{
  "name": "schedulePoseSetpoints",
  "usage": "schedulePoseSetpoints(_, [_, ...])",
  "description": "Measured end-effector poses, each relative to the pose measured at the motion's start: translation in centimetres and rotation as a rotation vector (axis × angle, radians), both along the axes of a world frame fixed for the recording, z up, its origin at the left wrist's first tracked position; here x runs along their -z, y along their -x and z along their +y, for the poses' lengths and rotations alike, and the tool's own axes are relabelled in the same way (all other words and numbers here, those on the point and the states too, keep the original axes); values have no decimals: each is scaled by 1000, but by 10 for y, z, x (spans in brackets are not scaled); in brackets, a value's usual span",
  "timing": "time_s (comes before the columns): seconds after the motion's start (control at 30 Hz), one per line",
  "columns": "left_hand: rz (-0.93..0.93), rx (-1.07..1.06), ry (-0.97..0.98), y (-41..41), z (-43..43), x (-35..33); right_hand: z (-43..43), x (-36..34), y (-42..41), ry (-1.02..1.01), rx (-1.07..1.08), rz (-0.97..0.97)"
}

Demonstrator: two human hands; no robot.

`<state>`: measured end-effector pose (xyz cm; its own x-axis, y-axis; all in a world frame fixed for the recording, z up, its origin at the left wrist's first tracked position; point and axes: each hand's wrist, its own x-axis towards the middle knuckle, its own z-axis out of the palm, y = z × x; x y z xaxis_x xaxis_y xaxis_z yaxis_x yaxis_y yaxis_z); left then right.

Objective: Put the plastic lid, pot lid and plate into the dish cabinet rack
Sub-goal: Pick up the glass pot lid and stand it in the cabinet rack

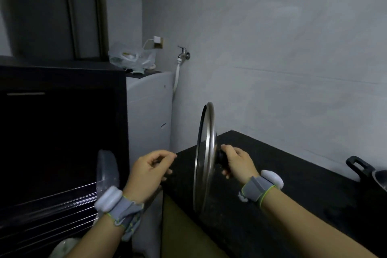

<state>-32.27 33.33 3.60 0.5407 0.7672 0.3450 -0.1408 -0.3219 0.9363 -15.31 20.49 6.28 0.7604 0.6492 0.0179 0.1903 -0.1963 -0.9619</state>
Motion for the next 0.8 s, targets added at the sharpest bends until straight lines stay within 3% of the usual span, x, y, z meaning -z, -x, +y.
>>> schedulePoseSetpoints(0.53, [46,-234,32,120,21,-1,62,15,111,10,-301,-27])
schedulePoseSetpoints(0.8, [0,-253,78,148,36,-11,65,22,131,57,-280,17])
